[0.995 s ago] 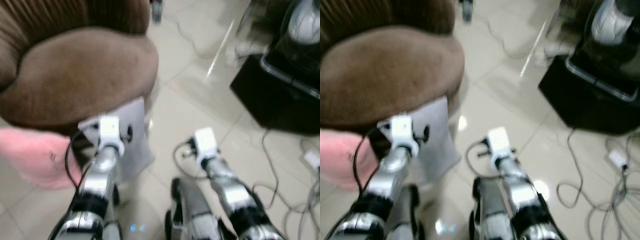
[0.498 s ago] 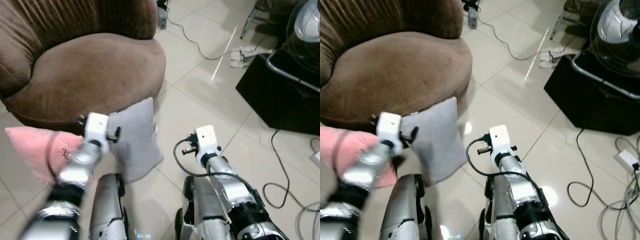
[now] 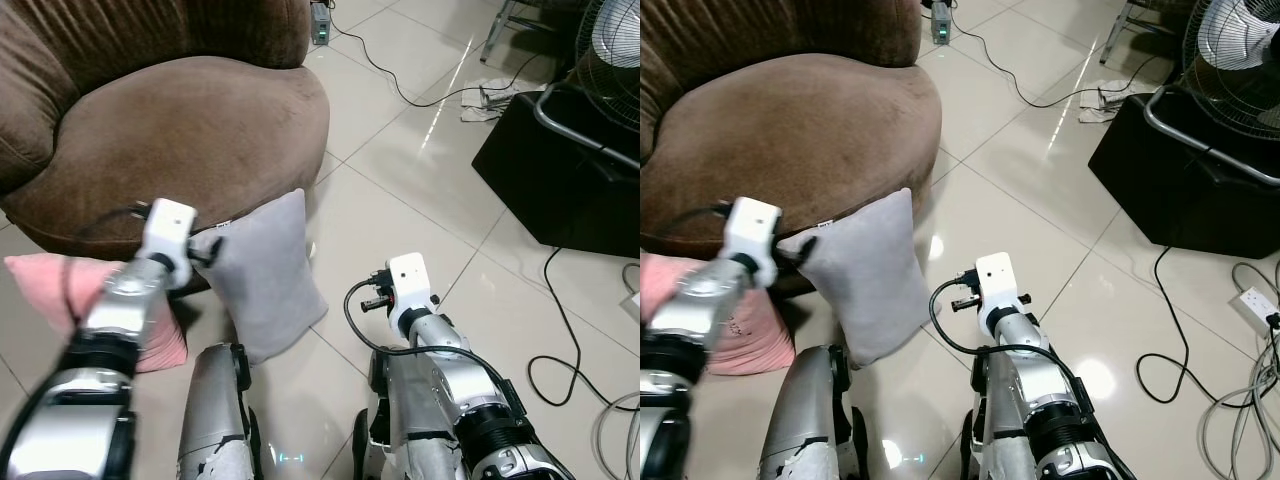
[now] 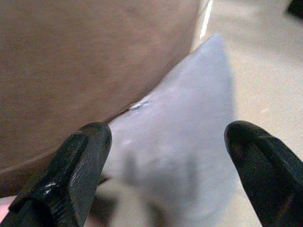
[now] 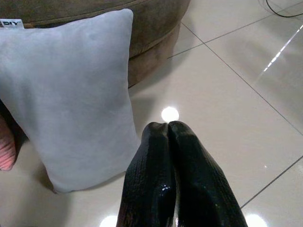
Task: Move the pillow to the sofa from floor
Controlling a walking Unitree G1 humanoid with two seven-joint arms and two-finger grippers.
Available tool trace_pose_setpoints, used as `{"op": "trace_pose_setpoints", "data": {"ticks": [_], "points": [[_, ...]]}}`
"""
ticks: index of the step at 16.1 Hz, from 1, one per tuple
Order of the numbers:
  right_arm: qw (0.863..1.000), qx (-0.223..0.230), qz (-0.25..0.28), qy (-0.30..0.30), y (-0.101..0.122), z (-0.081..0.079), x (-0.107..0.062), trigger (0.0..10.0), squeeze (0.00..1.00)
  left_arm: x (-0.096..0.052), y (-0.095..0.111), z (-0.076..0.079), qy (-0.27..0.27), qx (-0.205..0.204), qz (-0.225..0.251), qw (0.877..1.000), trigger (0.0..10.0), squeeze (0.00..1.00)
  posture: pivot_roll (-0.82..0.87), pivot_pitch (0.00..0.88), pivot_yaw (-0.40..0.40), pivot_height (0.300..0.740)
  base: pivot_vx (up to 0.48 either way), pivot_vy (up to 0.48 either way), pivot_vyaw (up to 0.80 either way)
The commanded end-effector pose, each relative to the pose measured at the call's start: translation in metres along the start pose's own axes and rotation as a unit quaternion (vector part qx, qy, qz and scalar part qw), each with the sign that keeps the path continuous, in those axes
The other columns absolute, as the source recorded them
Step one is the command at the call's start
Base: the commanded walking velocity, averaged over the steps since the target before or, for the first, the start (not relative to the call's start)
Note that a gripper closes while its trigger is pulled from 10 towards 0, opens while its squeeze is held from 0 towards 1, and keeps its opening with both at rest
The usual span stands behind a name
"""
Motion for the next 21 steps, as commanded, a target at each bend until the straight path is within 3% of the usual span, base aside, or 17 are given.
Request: {"op": "trace_pose_setpoints", "data": {"ticks": [1, 2, 3, 4, 5, 6, 8, 11, 14, 15, 16, 21], "points": [[1.0, 0.0, -0.009, -0.002, -0.005, 0.003, -0.001, 10.0, 0.0, 0.001, 0.005, -0.003, 0.027, -0.057, 0.026, 0.998, 10.0, 0.0, -0.07, 0.195, -0.08, 0.56, 0.0, 0.0, 0.0], [1.0, -0.001, -0.01, -0.001, -0.006, 0.003, -0.001, 10.0, 0.0, 0.003, 0.013, -0.003, 0.056, -0.143, 0.061, 0.986, 10.0, 0.0, -0.07, 0.193, -0.079, 0.56, 0.0, 0.0, 0.0], [1.0, -0.002, -0.01, -0.001, -0.006, 0.004, -0.001, 10.0, 0.0, 0.003, 0.025, -0.006, 0.092, -0.234, 0.115, 0.961, 10.0, 0.0, -0.07, 0.191, -0.08, 0.56, 0.0, 0.0, 0.0], [1.0, -0.003, -0.011, -0.001, -0.006, 0.004, -0.001, 10.0, 0.0, 0.003, 0.027, -0.003, 0.122, -0.249, 0.131, 0.952, 10.0, 0.0, -0.07, 0.185, -0.083, 0.56, 0.0, 0.0, 0.0], [1.0, -0.004, -0.011, -0.001, -0.006, 0.004, -0.001, 10.0, 0.0, 0.003, 0.026, 0.005, 0.148, -0.214, 0.125, 0.957, 10.0, 0.0, -0.07, 0.185, -0.083, 0.56, 0.0, 0.0, 0.0], [1.0, -0.004, -0.01, -0.001, -0.006, 0.003, -0.001, 10.0, 0.0, 0.002, 0.028, 0.009, 0.149, -0.223, 0.142, 0.953, 10.0, 0.0, -0.07, 0.181, -0.085, 0.56, 0.0, 0.0, 0.0], [1.0, -0.005, -0.011, 0.0, -0.007, 0.003, -0.001, 10.0, 0.0, -0.008, 0.054, 0.014, 0.138, -0.131, 0.22, 0.957, 10.0, 0.0, -0.07, 0.178, -0.087, 0.56, 0.0, 0.0, 0.0], [1.0, -0.007, -0.018, 0.0, -0.012, 0.004, -0.003, 10.0, 0.0, -0.018, 0.11, 0.006, 0.139, -0.054, 0.314, 0.938, 10.0, 0.0, -0.07, 0.181, -0.09, 0.56, 0.0, 0.0, 0.0], [1.0, -0.005, -0.019, 0.001, -0.012, 0.002, -0.002, 10.0, 0.0, -0.022, 0.128, 0.01, 0.134, -0.018, 0.344, 0.929, 10.0, 0.0, -0.07, 0.184, -0.087, 0.56, 0.0, 0.0, 0.0], [1.0, -0.004, -0.018, 0.002, -0.011, 0.001, -0.001, 10.0, 0.0, -0.022, 0.129, 0.011, 0.133, -0.02, 0.348, 0.928, 2.3, 0.0, -0.07, 0.183, -0.086, 0.56, 0.0, 0.0, 0.0], [1.0, -0.003, -0.018, 0.002, -0.011, 0.001, -0.001, 10.0, 0.0, -0.022, 0.129, 0.012, 0.132, -0.018, 0.348, 0.928, 0.0, 0.0, -0.07, 0.183, -0.086, 0.56, 0.0, 0.0, 0.0], [1.0, -0.004, -0.021, 0.0, -0.014, 0.002, -0.002, 10.0, 0.0, -0.019, 0.119, 0.009, 0.142, -0.036, 0.326, 0.934, 0.0, 0.0, -0.07, 0.19, -0.088, 0.56, 0.0, 0.0, 0.0]]}}
Point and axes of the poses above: a point about 5 cm out from each wrist's last joint towards the gripper, its own x axis pointing out of the wrist towards the gripper, its own y axis along the axis of the wrist's last joint, z = x × y, the point moved 2 cm from there along x, pointing out of the wrist towards the gripper, and after that the axes turned 4 degrees about x, right-handed, at the moved point
